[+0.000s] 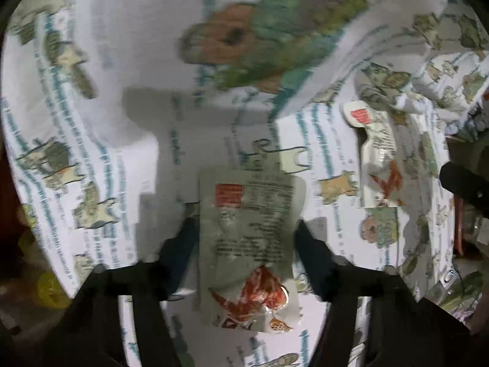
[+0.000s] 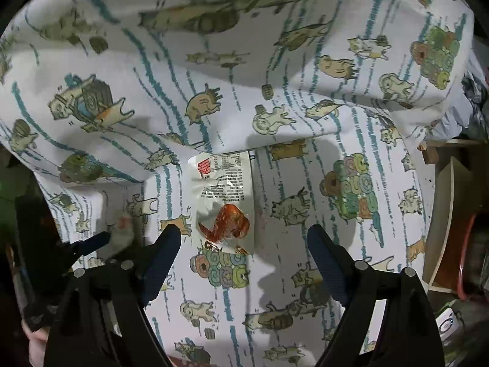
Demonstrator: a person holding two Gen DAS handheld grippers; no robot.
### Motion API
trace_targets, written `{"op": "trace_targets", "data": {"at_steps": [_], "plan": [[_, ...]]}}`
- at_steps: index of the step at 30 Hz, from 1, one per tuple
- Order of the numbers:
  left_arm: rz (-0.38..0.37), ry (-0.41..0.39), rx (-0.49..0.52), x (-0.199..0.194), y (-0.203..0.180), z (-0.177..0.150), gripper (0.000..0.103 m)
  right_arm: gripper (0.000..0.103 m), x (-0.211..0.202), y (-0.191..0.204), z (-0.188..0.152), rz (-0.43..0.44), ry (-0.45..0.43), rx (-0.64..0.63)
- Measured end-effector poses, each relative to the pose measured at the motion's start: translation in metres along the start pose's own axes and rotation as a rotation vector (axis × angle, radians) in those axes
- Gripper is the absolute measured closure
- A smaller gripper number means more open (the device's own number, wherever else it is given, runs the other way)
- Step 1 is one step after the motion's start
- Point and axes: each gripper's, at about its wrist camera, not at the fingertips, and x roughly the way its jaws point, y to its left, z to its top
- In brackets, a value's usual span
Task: Collect trash
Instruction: 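Grasp a clear-and-red wrapper with the left gripper while the right gripper grasps another, then carry both clear-and-red wrappers down over the pink basket with both grippers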
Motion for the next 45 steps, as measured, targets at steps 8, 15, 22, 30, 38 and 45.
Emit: {"op": "trace_targets", "data": {"at_steps": [8, 15, 22, 30, 38, 45], "plan": [[-0.011, 0.02, -0.078, -0.012, 0.03, -0.006, 0.051, 0.017, 0.037, 0.028, 0.008, -0.009, -0.021, 0.025], [0.036, -0.054, -0.047, -0.043, 0.056, 0.0, 0.051, 0.017, 0.068, 0.021, 0.01, -0.073, 0.007, 0.062], [0.042, -0.087, -0.034, -0.06, 0.044, -0.004, 0.051, 0.018, 0.083, 0.051, 0.008, -0.129, 0.025, -0.049], [0.064, -0.101, -0.046, -0.067, 0.044, -0.014, 0.051, 0.044, 0.084, 0.077, 0.004, -0.146, 0.007, -0.059], [0.061, -0.106, -0.065, -0.083, 0.054, -0.017, 0.051, 0.052, 0.061, 0.06, -0.011, -0.08, -0.003, -0.069], [0.042, -0.113, -0.082, -0.098, 0.06, -0.028, 0.051, 0.053, 0.036, 0.04, -0.02, -0.032, -0.017, -0.052]]}}
